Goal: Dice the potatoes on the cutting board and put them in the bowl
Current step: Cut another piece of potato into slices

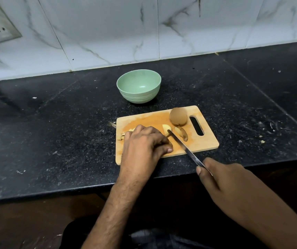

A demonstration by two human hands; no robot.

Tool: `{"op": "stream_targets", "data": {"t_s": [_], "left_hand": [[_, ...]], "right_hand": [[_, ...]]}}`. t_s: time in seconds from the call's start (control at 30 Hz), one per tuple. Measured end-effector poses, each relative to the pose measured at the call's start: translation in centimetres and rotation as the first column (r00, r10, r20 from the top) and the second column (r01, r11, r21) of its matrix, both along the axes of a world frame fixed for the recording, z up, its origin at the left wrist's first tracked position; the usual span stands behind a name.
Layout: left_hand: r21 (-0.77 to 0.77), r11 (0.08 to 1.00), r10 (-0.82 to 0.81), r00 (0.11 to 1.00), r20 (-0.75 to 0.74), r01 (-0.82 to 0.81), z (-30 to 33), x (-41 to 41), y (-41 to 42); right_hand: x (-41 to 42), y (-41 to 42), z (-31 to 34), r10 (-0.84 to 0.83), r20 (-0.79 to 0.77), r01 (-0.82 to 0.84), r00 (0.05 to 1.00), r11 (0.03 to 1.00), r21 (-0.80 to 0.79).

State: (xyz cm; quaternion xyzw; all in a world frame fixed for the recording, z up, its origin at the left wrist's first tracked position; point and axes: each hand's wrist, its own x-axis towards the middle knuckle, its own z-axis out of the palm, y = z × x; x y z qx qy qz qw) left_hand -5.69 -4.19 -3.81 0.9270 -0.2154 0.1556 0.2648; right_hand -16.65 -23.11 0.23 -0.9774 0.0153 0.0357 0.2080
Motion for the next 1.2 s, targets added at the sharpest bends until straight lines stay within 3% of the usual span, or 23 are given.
{"op": "stream_targets", "data": {"t_s": [0.13, 0.23, 0.4, 0.5, 0.67, 0.77, 0.93, 1.1, 1.2], "left_hand": [[-0.237, 0.966, -0.138, 0.980, -0.141, 0.102, 0.1, 0.3, 0.6], [-0.279, 0.956, -0.144, 0.971, -0.193, 0.086, 0.7, 0.4, 0.9], [-0.295, 0.955, -0.024, 0.997, 0.067, 0.042, 1.4, 1.5, 0.7], [-0.189, 0.977, -0.078, 0.991, 0.110, 0.098, 1.9, 3.9, 0.5], [0.024, 0.948, -0.315, 0.947, -0.070, 0.317, 2.1, 6.8, 0.6], [0.076, 0.934, -0.347, 0.937, -0.050, 0.350, 2.2, 7.3, 0.7], [0.006, 0.934, -0.356, 0.933, -0.046, 0.356, 1.9, 6.6, 1.0], [-0.101, 0.962, -0.259, 0.965, -0.043, 0.254, 2.1, 4.4, 1.7], [-0.041, 0.978, -0.210, 0.971, -0.118, 0.207, 2.0, 2.1, 1.6]], "right_hand": [[0.1, -0.1, 0.1, -0.002, -0.013, 0.002, 1.000, 1.000, -0.012], [0.2, -0.1, 0.2, 0.005, -0.009, -0.005, 1.000, 1.000, -0.010], [0.7, -0.1, -0.1, 0.002, 0.023, -0.002, 1.000, 1.000, 0.008], [0.9, -0.4, -0.1, -0.027, 0.042, 0.027, 0.999, 1.000, 0.012], [0.9, -0.7, -0.1, -0.050, 0.066, 0.049, 0.997, 0.999, 0.012], [0.8, -0.9, -0.3, -0.059, 0.069, 0.058, 0.996, 0.998, 0.021], [0.7, -0.8, -0.2, -0.055, 0.045, 0.054, 0.998, 0.998, 0.010], [0.5, -0.8, 0.1, -0.045, 0.026, 0.045, 0.999, 0.999, -0.001], [0.2, -1.0, 0.3, -0.036, -0.013, 0.035, 0.999, 0.999, -0.021]]}}
